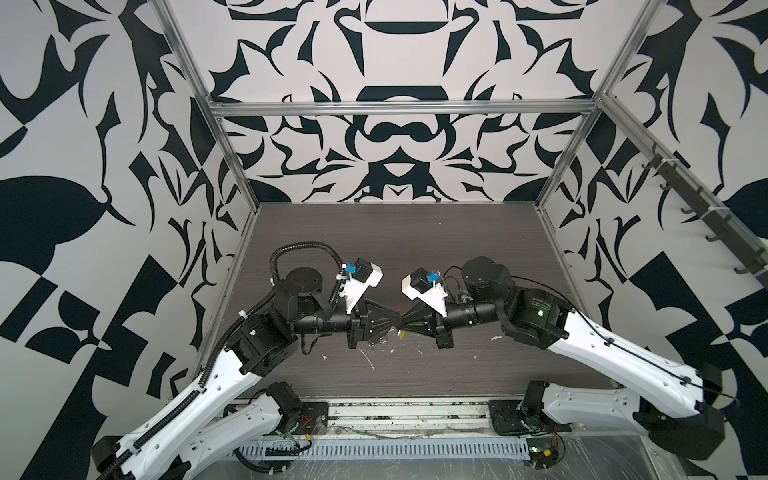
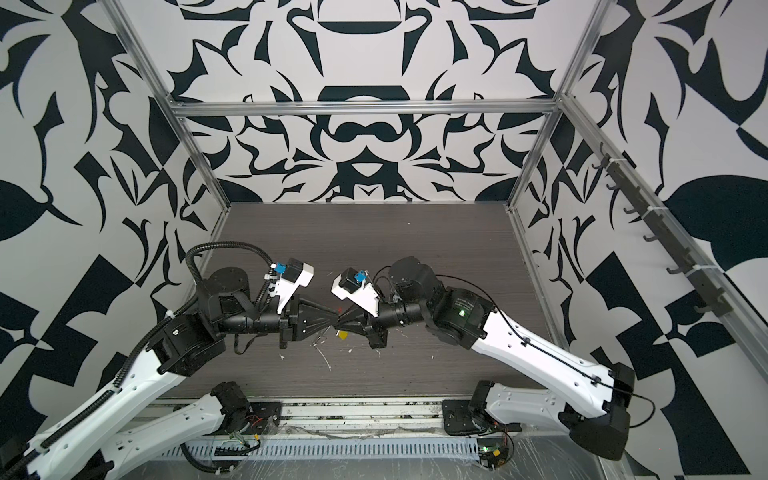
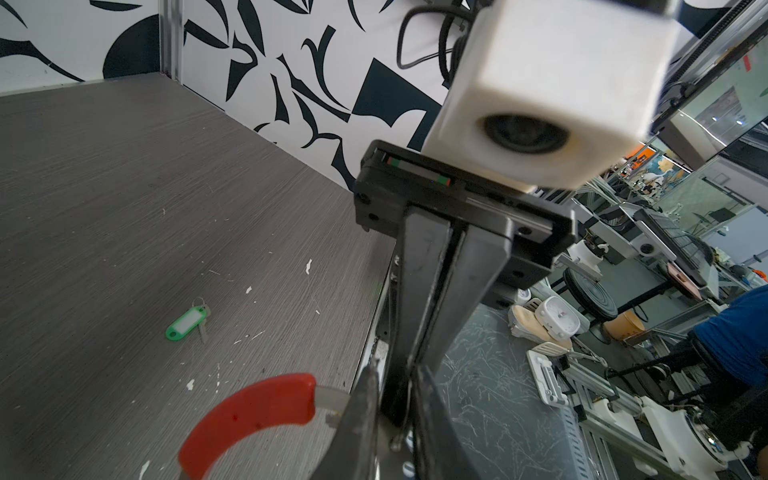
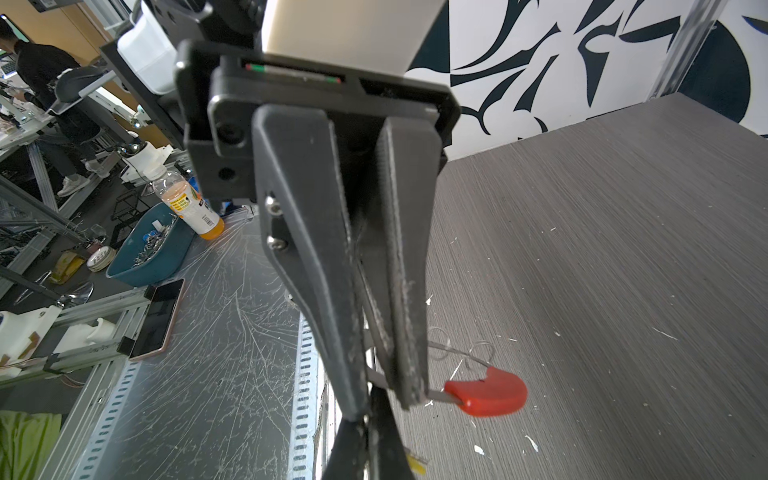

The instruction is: Remove the keys from the keyring

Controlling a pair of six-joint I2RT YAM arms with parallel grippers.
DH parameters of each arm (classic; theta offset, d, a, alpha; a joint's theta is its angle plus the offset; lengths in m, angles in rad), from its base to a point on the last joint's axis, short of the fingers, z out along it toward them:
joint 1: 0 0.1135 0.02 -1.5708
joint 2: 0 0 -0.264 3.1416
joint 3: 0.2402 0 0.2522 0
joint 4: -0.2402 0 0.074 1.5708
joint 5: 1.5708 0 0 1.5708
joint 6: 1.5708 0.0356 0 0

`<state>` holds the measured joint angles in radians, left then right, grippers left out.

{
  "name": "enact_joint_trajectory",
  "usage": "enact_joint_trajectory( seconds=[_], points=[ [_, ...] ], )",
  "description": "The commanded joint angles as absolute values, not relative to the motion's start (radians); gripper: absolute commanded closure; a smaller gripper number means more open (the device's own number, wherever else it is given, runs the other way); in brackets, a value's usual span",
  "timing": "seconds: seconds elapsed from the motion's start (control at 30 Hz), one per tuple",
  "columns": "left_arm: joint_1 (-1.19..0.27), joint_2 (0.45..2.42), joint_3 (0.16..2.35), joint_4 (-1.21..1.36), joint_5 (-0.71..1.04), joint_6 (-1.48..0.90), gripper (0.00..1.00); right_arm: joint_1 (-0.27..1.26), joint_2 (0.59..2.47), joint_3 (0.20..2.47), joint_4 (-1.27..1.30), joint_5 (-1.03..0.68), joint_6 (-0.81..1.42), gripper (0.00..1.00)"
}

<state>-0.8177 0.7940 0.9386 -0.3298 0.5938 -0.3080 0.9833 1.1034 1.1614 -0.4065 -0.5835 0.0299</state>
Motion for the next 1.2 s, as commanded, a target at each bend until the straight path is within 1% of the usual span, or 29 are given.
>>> enact_joint_trajectory(
  seconds=[0.0, 0.1, 0.17, 0.33, 0.5, 0.83, 1.0, 1.13, 1.17],
  points=[
    [-0.827, 0.793, 0.963, -0.381, 0.572, -0.29, 0.74, 0.979, 1.085, 1.212, -0.331, -0.57, 0.041, 1.0],
    [-0.83, 0.786, 0.963, -0.396, 0.55, -0.28, 0.74, 0.979, 1.078, 1.209, -0.321, -0.564, 0.045, 1.0],
    [-0.834, 0.785, 0.96, -0.396, 0.546, -0.279, 0.75, 0.979, 1.077, 1.207, -0.314, -0.564, 0.049, 1.0],
    [-0.85, 0.792, 0.962, -0.399, 0.531, -0.274, 0.91, 0.979, 1.078, 1.201, -0.298, -0.566, 0.06, 1.0],
    [-0.851, 0.784, 0.96, -0.397, 0.513, -0.273, 1.0, 0.979, 1.073, 1.196, -0.283, -0.574, 0.065, 1.0],
    [-0.856, 0.712, 0.892, -0.263, 0.445, -0.303, 1.0, 0.979, 1.051, 1.163, -0.255, -0.557, 0.067, 1.0],
    [-0.856, 0.726, 0.895, -0.258, 0.469, -0.314, 1.0, 0.979, 1.049, 1.163, -0.252, -0.549, 0.065, 1.0],
    [-0.856, 0.712, 0.869, -0.223, 0.434, -0.333, 1.0, 0.979, 1.049, 1.159, -0.253, -0.543, 0.063, 1.0],
    [-0.856, 0.702, 0.862, -0.211, 0.418, -0.338, 1.0, 0.979, 1.048, 1.156, -0.253, -0.538, 0.063, 0.98]
  ],
)
